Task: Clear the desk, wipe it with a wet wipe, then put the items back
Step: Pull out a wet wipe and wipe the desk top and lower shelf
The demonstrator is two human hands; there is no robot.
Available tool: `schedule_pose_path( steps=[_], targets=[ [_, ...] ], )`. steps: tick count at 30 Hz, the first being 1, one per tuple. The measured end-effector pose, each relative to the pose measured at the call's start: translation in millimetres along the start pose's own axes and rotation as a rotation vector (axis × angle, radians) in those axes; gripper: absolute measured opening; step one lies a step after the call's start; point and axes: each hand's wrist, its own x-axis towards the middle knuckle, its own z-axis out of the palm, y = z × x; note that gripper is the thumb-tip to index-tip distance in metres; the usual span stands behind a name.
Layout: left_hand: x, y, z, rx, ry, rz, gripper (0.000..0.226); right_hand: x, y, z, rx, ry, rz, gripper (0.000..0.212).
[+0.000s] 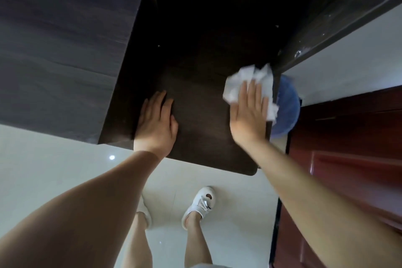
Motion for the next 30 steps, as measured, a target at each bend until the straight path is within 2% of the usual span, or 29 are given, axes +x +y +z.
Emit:
schedule_pose_path(
  steps=[3,5,9,11,15,19,23,26,28,30],
  targets=[
    [-0.4,1.6,-0.5,-0.002,0.005,0.004,0.047,-55.7,28.0,-2.5,-0.092,-0.126,-0.18,0.058],
    [-0.6,2.4,-0.5,-0.012,0.006,0.008,0.047,-38.0,44.3,-9.5,-0.1,-0.169,-0.204,0.056],
    [-2.3,0.8,0.0,-0.02,0.021,0.024,0.042,7.5,40.2,-9.3,-0.049,-0.162,0.007,0.055],
    [-2.5,1.6,-0.6,-0.028,0.009,0.019,0.042,-23.6,30.6,2.8,-0.051,-0.083,0.062,0.056],
    [-5.2,1.2,-1.7,-0.051,0.002,0.016,0.042,-130.0,21.5,29.9,-0.027,-0.011,0.019,0.059],
    [-4.7,-1.3,-1.8,-0.102,0.01,0.041,0.04,-123.7,-14.1,40.1,-0.013,0.073,0.197,0.058],
    [-6.5,-8.0,-7.8,-0.196,-0.074,0.039,0.042,-96.5,-99.0,50.6,0.038,0.055,-0.037,0.053],
    [-8.7,-10.6,-18.5,-0.274,-0.187,0.022,0.043,-99.6,-104.1,41.2,-0.015,-0.069,-0.248,0.052],
    [-13.4,-7.1,-30.9,-0.284,-0.237,0.032,0.041,-106.4,-76.2,25.0,0.009,-0.177,-0.253,0.051],
    [-20.4,1.3,-44.9,-0.277,-0.275,0.079,0.041,-117.3,-48.1,-6.5,0.159,-0.213,-0.105,0.049]
  ],
)
